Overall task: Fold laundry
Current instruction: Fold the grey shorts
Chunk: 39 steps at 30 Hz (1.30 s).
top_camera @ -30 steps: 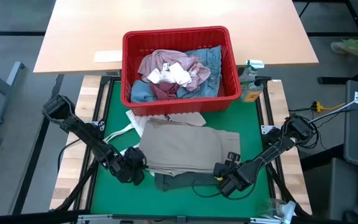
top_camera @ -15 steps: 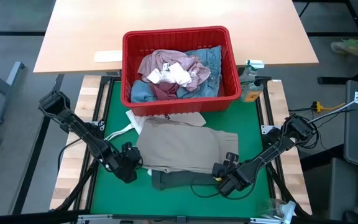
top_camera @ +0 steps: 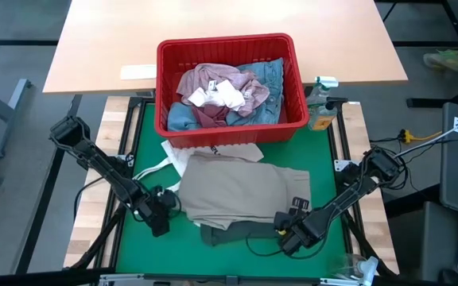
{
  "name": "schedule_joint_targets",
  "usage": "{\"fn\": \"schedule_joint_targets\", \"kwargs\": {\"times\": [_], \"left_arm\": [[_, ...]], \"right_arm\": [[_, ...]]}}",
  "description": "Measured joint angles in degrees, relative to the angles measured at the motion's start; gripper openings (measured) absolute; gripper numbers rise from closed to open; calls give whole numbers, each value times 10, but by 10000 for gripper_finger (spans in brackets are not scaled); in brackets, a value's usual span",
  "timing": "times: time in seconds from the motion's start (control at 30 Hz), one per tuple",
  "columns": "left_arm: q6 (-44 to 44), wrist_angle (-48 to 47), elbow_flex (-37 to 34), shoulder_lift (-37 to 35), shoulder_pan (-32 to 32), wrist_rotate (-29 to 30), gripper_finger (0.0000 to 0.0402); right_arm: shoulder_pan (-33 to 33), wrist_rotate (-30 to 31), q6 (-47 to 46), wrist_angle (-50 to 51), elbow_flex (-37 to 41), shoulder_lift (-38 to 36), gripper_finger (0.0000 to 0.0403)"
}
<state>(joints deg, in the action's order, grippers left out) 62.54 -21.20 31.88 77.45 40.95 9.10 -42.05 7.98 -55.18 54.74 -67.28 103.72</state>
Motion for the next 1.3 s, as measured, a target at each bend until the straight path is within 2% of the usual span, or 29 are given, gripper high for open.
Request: {"fn": "schedule_joint_targets", "kwargs": {"times": [0.17, 0.3, 0.37, 0.5, 0.7, 0.93, 1.1, 1.3], "left_arm": [[-3, 78, 0, 0, 0, -67, 118], [-29, 174, 1, 0, 2, -81, 103], [-47, 220, 1, 0, 2, -61, 97], [-93, 283, 1, 0, 2, 15, 90], [-158, 313, 1, 0, 1, 129, 93], [-256, 346, 1, 13, -1, 166, 94], [-347, 408, 1, 58, -1, 169, 94], [-420, 412, 2, 109, -1, 203, 94]], "right_arm": [[0, 5, 18, 4, -36, 0, 163], [0, 13, 31, 15, -65, 0, 163], [0, 29, 36, 13, -75, 0, 163], [0, 68, 47, -8, -80, -1, 163], [0, 116, 54, -52, -80, -1, 163], [0, 121, 77, -77, -80, -2, 163], [1, 121, 77, -83, -80, -2, 163], [1, 121, 77, -83, -80, -2, 163]]}}
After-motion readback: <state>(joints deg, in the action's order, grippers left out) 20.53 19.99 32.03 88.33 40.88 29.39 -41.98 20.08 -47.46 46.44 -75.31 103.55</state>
